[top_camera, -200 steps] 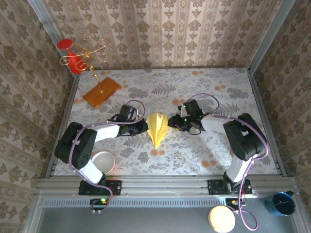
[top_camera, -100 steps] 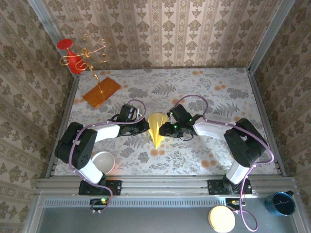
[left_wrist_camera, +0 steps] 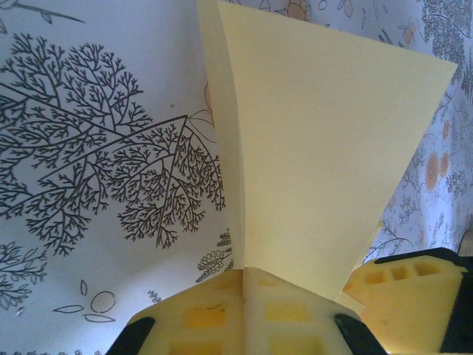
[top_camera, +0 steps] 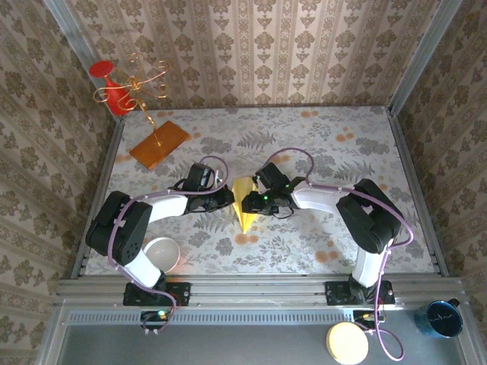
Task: Fold a paper plane with a square sheet of paper (pick it up from the middle)
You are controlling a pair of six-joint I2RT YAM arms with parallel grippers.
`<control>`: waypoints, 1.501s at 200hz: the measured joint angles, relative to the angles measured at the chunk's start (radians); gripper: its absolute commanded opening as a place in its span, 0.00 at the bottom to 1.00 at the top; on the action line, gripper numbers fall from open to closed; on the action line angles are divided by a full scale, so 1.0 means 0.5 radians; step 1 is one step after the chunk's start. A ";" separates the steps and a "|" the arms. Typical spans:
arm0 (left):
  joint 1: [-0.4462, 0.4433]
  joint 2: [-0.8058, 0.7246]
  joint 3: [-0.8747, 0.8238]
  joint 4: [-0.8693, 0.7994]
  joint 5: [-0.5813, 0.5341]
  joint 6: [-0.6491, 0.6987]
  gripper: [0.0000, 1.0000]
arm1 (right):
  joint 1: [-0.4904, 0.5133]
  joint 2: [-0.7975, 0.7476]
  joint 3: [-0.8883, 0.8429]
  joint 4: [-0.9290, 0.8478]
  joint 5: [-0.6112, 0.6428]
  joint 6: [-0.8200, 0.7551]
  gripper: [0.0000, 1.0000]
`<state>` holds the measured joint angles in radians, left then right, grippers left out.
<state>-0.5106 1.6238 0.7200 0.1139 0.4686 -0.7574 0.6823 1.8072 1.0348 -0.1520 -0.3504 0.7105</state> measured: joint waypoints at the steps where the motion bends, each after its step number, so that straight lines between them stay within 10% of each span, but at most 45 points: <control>1: -0.001 0.000 0.000 0.000 0.000 0.000 0.02 | 0.002 0.001 0.001 -0.002 0.001 0.000 0.43; 150: 0.000 0.000 0.000 0.011 0.015 -0.005 0.08 | 0.072 0.204 0.263 -0.294 0.233 0.114 0.40; 224: 0.075 -0.123 -0.020 -0.137 -0.055 -0.005 0.44 | 0.062 0.249 0.368 -0.492 0.395 0.088 0.19; 300: 0.202 -0.324 -0.027 -0.444 -0.265 0.092 0.53 | -0.272 0.206 0.444 -0.845 0.621 -0.275 0.10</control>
<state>-0.4095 1.4616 0.7067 -0.1081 0.3363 -0.7116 0.5465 1.9102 1.2568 -0.5743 -0.0399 0.5732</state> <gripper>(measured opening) 0.525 0.105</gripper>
